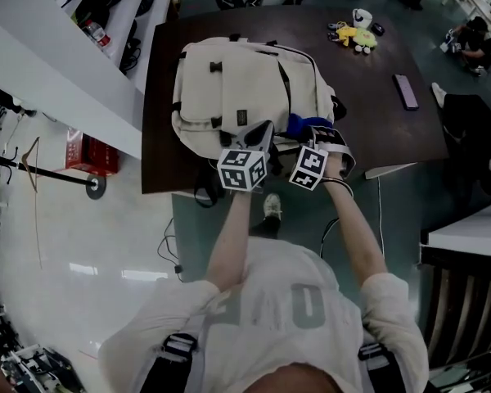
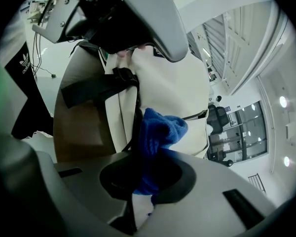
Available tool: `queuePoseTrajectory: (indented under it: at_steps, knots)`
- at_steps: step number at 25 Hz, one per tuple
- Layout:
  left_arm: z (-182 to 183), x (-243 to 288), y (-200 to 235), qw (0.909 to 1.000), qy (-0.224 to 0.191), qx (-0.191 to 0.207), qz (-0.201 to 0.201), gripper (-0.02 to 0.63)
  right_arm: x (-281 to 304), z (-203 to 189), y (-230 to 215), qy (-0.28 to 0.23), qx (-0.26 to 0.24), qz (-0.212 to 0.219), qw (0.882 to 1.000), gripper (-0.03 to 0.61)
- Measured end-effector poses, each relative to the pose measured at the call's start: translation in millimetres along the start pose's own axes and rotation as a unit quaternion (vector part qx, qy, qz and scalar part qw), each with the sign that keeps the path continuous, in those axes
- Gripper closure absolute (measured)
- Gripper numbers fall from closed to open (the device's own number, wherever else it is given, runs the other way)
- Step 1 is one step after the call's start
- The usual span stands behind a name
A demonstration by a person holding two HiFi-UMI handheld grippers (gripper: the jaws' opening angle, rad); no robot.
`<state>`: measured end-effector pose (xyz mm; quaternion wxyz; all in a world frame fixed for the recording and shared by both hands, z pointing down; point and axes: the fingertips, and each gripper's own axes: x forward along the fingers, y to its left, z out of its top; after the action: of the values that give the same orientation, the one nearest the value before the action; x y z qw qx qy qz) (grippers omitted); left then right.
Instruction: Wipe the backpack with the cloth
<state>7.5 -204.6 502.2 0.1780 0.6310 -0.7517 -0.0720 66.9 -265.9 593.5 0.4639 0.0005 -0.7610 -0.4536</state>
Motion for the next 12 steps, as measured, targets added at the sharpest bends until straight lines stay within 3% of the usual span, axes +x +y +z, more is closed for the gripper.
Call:
queuePoseTrajectory:
  at_steps: [5,7,9,12]
  knots:
    - [-12,-10,-1,0.9999,0.01,-0.006,0.002,0.609,-8,0,16,0.0,0.013,0.008,1.0,0.537]
    - [-15,-17,-2,0.9999,0.011,-0.007,0.002,0.609,-12,-1,23,-0.004,0.041,0.019,0.999,0.537]
    - [-14,-24,-1,0.9999,0.006,-0.007,0.005,0.609,-13,-2,28,-0.008,0.07,0.029,0.997,0.537]
    - [-8,-34,1,0.9997,-0.01,-0.02,0.011,0.609,-15,-1,31,-0.009,0.07,0.037,0.997,0.537]
